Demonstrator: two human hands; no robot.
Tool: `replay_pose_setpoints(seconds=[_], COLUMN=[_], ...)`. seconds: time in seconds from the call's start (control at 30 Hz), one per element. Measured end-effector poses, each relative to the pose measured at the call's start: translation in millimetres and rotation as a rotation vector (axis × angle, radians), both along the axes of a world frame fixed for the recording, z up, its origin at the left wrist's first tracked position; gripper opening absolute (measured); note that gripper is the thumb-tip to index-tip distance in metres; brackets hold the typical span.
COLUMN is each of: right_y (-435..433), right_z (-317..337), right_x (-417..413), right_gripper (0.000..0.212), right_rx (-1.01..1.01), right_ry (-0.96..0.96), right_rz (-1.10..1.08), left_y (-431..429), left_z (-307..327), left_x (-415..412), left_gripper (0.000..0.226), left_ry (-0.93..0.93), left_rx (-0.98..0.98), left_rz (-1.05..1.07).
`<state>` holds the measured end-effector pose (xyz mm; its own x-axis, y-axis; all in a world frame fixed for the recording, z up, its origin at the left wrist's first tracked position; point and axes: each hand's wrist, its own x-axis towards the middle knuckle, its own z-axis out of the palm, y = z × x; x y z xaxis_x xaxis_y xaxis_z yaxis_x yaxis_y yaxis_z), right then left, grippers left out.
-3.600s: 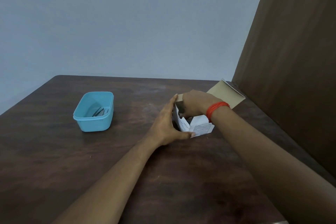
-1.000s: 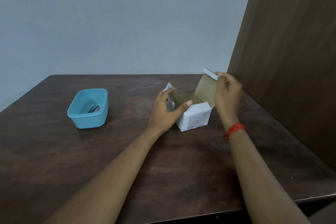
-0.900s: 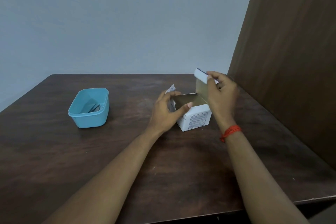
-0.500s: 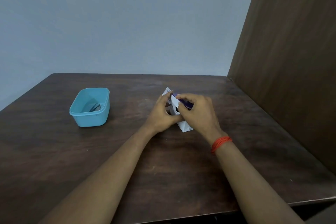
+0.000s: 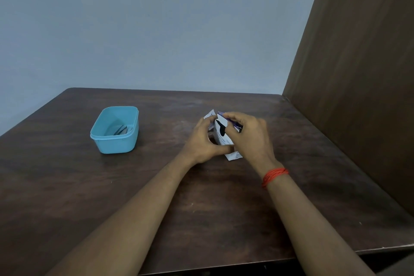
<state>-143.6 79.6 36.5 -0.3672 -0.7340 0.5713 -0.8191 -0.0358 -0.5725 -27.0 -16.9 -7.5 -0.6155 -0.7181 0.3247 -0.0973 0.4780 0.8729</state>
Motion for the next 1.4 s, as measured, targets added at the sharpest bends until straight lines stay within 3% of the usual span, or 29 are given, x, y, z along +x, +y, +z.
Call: replay_pose_setpoints(seconds=[0.27, 0.43, 0.63, 0.8, 0.9, 1.23, 1.4], right_y=[5, 7, 4, -10, -18, -14, -12], right_z=[-3, -8, -10, -16, -22, -13, -14], right_x=[6, 8, -3, -5, -2, -81, -108], right_gripper=[0.027, 0.045, 0.048, 0.054, 0.053, 0.052, 0.053], right_rx=[0.133, 0.346, 0.246, 0.404, 0.439, 0.538, 0.528], right_ry=[0.172, 0.361, 0.208, 0.494, 0.567, 0.408, 0.397], right_rz=[-0.035, -0.003, 0.008, -0.048, -0.142, -0.433, -0.426], left_y=[-3, -6, -14, -37, -41, -34, -34], left_z=[-2, -5, 2, 5, 1, 1, 4], left_x=[0, 1, 12, 38, 41, 37, 41], left_gripper=[0.096, 0.093, 0.110, 0.075, 0.056, 0.045, 0.030], left_ry=[-0.030, -0.022, -0.190, -0.283, -0.325, -0.288, -0.204], left_rx=[-0.010, -0.006, -0.085, -0.159, -0.143, -0.091, -0.057], left_rz=[0.005, 0.020, -0.003, 0.186, 0.292, 0.321, 0.340])
